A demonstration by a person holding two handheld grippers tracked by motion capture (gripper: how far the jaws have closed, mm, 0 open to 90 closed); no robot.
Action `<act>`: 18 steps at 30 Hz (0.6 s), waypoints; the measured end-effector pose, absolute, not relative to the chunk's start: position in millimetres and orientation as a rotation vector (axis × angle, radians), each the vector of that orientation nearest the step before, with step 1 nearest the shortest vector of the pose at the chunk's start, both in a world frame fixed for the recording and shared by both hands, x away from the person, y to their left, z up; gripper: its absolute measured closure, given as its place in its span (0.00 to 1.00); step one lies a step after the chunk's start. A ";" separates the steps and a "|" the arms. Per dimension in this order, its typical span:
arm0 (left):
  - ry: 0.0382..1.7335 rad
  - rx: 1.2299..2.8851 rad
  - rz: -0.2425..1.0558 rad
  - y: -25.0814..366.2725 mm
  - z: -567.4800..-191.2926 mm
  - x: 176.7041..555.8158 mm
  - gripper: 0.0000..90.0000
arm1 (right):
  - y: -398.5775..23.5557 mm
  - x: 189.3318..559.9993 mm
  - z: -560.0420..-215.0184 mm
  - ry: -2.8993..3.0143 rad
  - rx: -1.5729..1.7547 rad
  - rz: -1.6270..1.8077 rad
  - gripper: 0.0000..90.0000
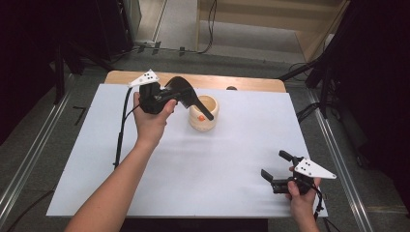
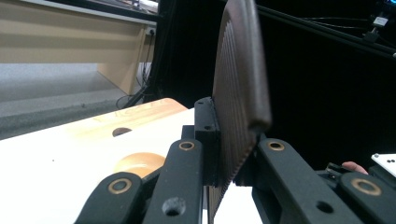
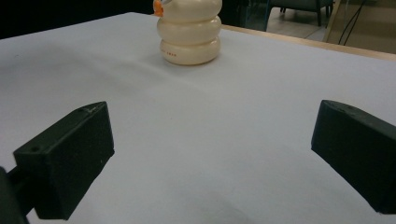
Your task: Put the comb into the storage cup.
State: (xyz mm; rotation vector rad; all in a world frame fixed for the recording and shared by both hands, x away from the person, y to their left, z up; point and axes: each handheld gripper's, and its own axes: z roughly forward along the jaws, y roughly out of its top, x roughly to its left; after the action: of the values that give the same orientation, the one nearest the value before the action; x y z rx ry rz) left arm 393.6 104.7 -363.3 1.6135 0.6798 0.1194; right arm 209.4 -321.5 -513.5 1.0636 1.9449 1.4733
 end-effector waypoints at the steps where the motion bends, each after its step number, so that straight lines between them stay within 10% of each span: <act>1: 0.685 1.613 0.117 105.3 -362.9 394.5 0.93 | -321.5 209.6 -513.6 1.944 1.063 1.472 0.00; 18: 0.710 1.579 0.130 110.5 -357.9 409.0 0.93 | -320.7 209.4 -513.8 1.945 1.059 1.469 0.00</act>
State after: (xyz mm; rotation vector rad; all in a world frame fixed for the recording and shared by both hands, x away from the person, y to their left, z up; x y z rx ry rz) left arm 409.0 110.5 -357.9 1.5788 0.7103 0.1301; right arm 209.4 -320.7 -513.8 1.0589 1.9446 1.4694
